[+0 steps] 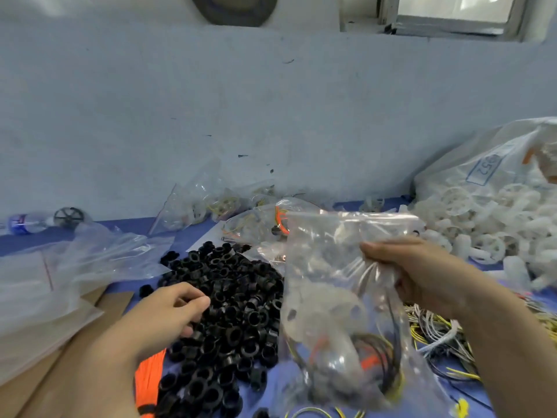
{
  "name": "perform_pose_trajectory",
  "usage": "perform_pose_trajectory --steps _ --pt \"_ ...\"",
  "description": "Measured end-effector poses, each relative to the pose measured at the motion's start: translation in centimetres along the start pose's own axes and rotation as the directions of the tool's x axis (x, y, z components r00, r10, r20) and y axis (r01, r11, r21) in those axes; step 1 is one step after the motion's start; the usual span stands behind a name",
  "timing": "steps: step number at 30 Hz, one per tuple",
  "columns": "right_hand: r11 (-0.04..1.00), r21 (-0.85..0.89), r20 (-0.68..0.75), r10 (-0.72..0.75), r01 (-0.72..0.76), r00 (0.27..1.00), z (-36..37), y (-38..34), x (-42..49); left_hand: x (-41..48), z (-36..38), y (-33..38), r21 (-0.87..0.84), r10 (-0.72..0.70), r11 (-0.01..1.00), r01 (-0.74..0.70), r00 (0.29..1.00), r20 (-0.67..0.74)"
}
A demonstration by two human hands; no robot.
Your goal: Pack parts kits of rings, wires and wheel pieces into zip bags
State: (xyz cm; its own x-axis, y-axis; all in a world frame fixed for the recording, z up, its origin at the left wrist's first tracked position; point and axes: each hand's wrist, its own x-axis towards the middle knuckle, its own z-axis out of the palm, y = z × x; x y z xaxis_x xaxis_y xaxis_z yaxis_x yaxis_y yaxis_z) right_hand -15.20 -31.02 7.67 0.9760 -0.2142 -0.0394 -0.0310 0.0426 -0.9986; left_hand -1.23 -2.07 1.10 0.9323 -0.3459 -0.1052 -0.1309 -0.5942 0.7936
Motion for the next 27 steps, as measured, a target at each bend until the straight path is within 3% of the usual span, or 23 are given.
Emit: perform_pose_trajectory --steps 2,4,6,10,12,14,15,18,22,25,27 --pt "0.954 0.267 -0.138 -0.102 0.136 0.985 1.0 -2.5 2.9 -0.1 0.1 0.5 -0.033 0.013 0.999 -0.013 1.000 0.010" --pt "0.818 0.522 -0.209 -0.150 0.239 0.967 1.9 -4.7 5.6 -0.1 0.4 1.0 -0.036 0.007 0.999 -0.006 1.000 0.026" --pt "0.790 0.561 -0.230 -0.139 0.248 0.963 2.1 -4.8 7.3 -0.2 0.5 1.0 0.011 0.002 1.000 -0.002 1.000 0.017" --pt "0.906 0.361 -0.226 -0.143 0.220 0.964 4.2 1.6 8.1 -0.4 0.1 1.1 0.089 -0.047 0.995 0.050 0.998 -0.038" --pt "0.975 0.022 -0.309 -0.205 0.223 0.929 5.9 7.0 8.3 -0.6 0.6 1.9 0.110 -0.049 0.992 0.054 0.997 -0.051" --pt "0.912 -0.367 -0.344 -0.316 0.183 0.884 6.9 12.1 8.3 -0.7 1.6 3.3 0.126 0.008 0.992 0.000 0.998 -0.065" --pt "0.864 -0.479 -0.352 -0.352 0.156 0.867 7.0 14.0 8.3 -0.4 2.1 3.9 0.134 0.060 0.990 -0.051 0.996 -0.063" --pt "0.797 -0.595 -0.401 -0.408 0.106 0.820 6.3 16.8 8.9 3.2 1.2 5.4 0.297 0.176 0.943 -0.148 0.982 -0.068" --pt "0.718 -0.692 -0.315 -0.390 0.072 0.865 6.2 17.5 9.5 10.6 -3.8 2.1 0.664 0.043 0.737 0.130 0.970 -0.238" --pt "0.705 -0.705 -0.317 -0.404 0.072 0.858 6.0 17.4 9.6 12.3 -7.4 -5.1 0.708 -0.157 0.587 0.392 0.913 -0.376" --pt "0.704 -0.707 -0.328 -0.409 0.065 0.851 5.8 17.5 9.7 12.2 -9.7 -9.3 0.679 -0.225 0.552 0.483 0.871 -0.437"
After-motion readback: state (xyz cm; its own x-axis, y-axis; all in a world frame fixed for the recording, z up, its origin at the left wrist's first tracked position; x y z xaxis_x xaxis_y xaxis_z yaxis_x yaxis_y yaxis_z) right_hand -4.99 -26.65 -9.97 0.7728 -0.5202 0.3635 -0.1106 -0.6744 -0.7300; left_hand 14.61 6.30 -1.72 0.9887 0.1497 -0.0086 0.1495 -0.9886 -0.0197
